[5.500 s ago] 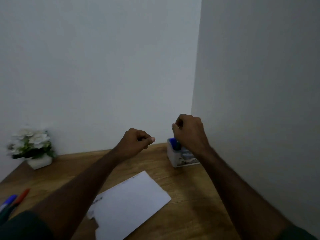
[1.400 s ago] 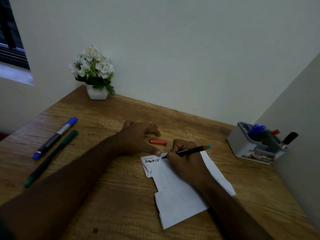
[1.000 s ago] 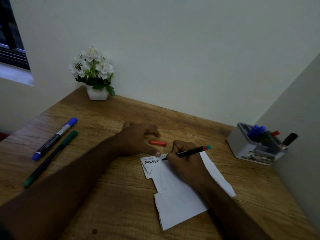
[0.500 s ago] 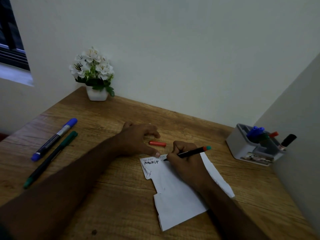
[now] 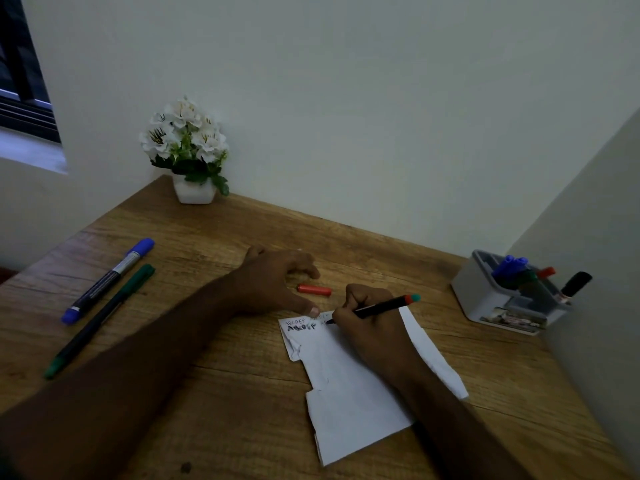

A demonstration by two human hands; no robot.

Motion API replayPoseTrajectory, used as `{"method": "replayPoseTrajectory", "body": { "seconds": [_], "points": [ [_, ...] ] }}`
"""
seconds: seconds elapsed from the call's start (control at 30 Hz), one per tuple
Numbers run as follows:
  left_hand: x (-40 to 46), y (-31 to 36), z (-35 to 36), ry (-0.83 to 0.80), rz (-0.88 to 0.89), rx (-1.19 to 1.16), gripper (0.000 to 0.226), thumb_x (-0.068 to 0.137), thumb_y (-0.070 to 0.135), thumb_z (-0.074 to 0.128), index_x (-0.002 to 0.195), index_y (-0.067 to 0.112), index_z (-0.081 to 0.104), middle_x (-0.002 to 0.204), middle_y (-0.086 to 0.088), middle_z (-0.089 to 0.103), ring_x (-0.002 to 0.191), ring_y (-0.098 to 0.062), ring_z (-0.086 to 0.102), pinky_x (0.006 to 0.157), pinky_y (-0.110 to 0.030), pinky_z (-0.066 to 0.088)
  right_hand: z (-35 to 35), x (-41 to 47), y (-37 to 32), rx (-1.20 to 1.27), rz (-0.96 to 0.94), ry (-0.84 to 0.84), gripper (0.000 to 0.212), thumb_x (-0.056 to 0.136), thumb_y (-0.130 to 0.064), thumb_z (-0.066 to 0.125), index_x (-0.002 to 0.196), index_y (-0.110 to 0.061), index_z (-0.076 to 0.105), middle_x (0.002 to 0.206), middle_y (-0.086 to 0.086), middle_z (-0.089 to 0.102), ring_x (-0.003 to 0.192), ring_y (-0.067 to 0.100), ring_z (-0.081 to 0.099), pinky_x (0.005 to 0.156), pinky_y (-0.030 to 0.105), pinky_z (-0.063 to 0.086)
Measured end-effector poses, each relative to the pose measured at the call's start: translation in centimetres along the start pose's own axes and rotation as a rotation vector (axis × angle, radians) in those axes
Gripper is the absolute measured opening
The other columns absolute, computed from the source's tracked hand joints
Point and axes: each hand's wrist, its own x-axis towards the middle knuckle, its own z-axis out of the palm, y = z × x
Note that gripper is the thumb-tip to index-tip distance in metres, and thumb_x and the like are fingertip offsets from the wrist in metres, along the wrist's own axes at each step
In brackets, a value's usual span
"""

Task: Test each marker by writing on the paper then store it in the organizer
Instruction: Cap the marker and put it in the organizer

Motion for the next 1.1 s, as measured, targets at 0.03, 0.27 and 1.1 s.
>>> {"method": "replayPoseTrajectory", "body": {
  "seconds": [0.03,0.27,1.1],
  "points": [
    [0.04,-0.02,0.05,0.000,0.000,-0.002,0.091,0.044,0.088,0.054,0.125,0.045,0.054,0.151,0.018,0.038,0.142,-0.010,0.029,0.114,-0.045,0.003,0.05,0.03,-0.05,0.007,0.006,0.003,0.025,0.072,-0.018,0.059,0.053,-0.021,0.042,0.049,-0.008,0.044,0.050,0.004,0.039,0.047,0.028,0.031],
    [-0.19,0.32,-0.18,0.003,0.001,0.004,0.081,0.054,0.079,0.063,0.127,0.043,0.054,0.152,0.016,0.036,0.142,-0.011,0.028,0.115,-0.044,0.003,-0.03,0.06,0.15,-0.002,0.000,0.013,0.032,0.076,-0.004,0.063,0.053,-0.015,0.044,0.050,-0.006,0.045,0.050,0.004,0.039,0.046,0.023,0.030],
    [0.00,-0.03,0.01,0.012,0.011,-0.013,0.080,0.053,0.080,0.064,0.124,0.044,0.055,0.152,0.017,0.036,0.144,-0.008,0.025,0.116,-0.047,0.001,0.01,0.19,0.06,-0.020,0.019,0.052,0.027,0.069,-0.024,0.059,0.057,-0.006,0.043,0.052,0.008,0.044,0.052,0.012,0.039,0.046,0.041,0.033]
  ]
}}
